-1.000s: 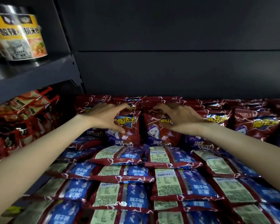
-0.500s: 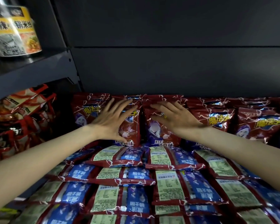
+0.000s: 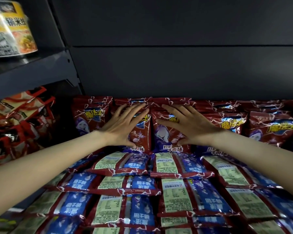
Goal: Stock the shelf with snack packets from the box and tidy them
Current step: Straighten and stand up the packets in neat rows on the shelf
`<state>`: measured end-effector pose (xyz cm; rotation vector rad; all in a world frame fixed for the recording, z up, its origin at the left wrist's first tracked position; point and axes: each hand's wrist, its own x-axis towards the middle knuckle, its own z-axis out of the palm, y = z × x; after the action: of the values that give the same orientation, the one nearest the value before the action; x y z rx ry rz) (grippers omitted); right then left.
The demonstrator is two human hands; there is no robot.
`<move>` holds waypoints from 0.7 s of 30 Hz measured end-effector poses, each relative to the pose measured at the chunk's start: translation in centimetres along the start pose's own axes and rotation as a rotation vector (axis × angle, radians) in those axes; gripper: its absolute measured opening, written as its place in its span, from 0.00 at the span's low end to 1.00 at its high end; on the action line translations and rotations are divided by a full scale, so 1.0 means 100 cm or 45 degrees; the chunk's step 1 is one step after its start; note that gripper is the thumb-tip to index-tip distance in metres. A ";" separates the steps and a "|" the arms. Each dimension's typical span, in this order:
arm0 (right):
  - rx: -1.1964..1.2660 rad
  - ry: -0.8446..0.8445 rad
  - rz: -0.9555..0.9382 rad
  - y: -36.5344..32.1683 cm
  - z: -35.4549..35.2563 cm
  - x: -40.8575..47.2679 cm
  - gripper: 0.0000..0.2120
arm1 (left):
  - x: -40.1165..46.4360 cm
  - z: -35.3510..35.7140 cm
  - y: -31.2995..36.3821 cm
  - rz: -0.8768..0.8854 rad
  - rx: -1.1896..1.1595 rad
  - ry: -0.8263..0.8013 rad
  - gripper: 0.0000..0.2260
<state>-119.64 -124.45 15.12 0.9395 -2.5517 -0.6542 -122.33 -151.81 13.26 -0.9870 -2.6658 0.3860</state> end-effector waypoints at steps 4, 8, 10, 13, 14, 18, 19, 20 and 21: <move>0.151 -0.059 -0.036 0.004 -0.004 0.002 0.53 | -0.001 -0.010 0.003 -0.025 0.068 -0.121 0.60; 0.360 0.109 -0.088 0.002 -0.024 -0.006 0.35 | -0.020 -0.034 0.004 -0.056 -0.083 -0.060 0.51; 0.407 0.247 -0.167 -0.002 -0.037 -0.006 0.21 | -0.040 -0.052 0.003 -0.104 -0.230 0.072 0.40; 0.566 0.212 -0.271 -0.016 -0.065 0.000 0.14 | -0.081 -0.076 -0.008 -0.188 -0.376 0.286 0.22; 0.626 0.152 -0.278 -0.023 -0.077 0.002 0.14 | -0.096 -0.080 -0.014 -0.206 -0.407 0.304 0.19; 0.755 0.092 -0.370 -0.060 -0.102 0.016 0.16 | -0.147 -0.075 -0.046 -0.238 -0.683 0.164 0.15; 0.760 0.079 -0.412 -0.068 -0.103 0.020 0.19 | -0.156 -0.071 -0.052 -0.249 -0.748 0.121 0.14; 0.766 0.050 -0.443 -0.076 -0.103 0.023 0.21 | -0.163 -0.068 -0.057 -0.274 -0.783 0.070 0.15; 0.775 0.022 -0.470 -0.083 -0.102 0.026 0.24 | -0.167 -0.064 -0.060 -0.296 -0.791 0.024 0.17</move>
<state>-112.56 -134.90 19.68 1.6229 -2.6232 0.0722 -111.45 -166.33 18.59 -0.7922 -2.8921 -0.5281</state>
